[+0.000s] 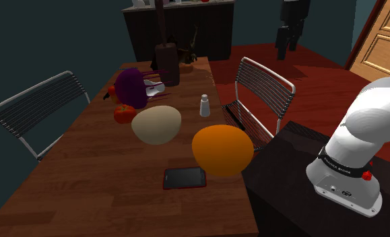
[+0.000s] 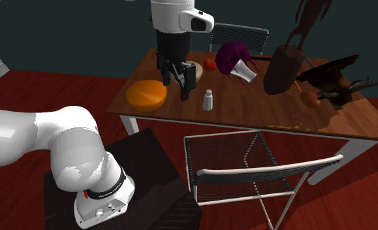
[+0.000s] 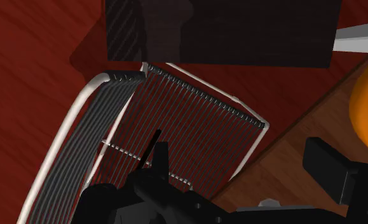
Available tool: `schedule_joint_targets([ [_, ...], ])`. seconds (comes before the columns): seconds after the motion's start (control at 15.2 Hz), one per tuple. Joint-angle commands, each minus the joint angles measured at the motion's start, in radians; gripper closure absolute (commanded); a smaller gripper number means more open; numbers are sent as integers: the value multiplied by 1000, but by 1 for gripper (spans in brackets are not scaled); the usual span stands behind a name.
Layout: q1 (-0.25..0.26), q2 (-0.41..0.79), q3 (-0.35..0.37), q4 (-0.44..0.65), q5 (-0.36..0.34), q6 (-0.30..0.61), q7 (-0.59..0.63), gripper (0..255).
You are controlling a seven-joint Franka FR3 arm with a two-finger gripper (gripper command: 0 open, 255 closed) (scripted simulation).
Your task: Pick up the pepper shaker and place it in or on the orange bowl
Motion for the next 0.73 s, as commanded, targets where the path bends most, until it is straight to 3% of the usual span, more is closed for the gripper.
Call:
schedule_joint_targets([
  [0.0, 0, 0, 0, 0, 0, 0, 0, 0],
  [0.66, 21, 291, 87, 16, 106, 292, 182, 0],
])
